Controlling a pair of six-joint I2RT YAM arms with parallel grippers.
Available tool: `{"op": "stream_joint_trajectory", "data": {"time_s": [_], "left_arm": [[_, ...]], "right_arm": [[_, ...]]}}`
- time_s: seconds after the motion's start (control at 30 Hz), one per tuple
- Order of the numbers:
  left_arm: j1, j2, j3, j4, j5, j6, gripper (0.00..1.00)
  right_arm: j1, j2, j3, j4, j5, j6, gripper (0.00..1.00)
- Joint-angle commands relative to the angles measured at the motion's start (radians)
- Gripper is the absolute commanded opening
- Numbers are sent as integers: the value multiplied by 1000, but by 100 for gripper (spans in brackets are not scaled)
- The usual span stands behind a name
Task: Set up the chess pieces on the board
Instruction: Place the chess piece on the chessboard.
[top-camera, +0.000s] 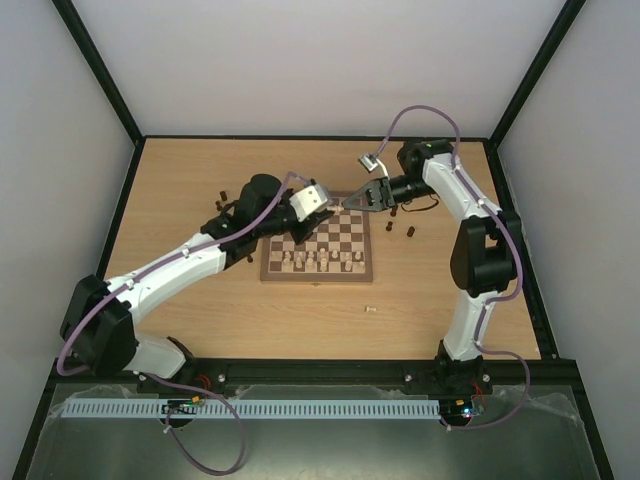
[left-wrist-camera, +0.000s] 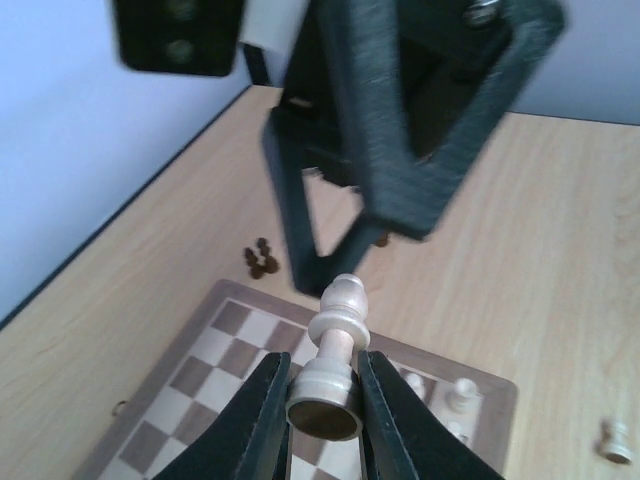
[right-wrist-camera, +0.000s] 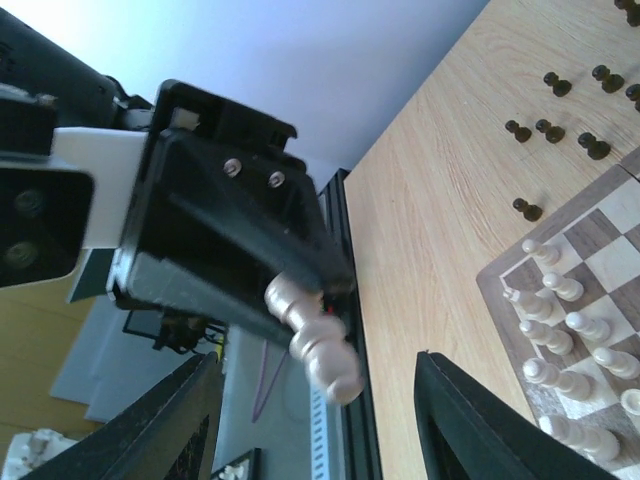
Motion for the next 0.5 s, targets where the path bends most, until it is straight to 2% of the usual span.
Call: {"op": "stream_joint_trajectory", "data": {"time_s": [0.0, 0.47], "left_arm": [[25, -27, -28, 136, -75, -41, 8], [51, -34, -15, 137, -36, -70, 7]], "right_arm": [[4, -6, 50, -68, -67, 18, 53], [30, 29, 104, -68, -95, 71, 52]]}}
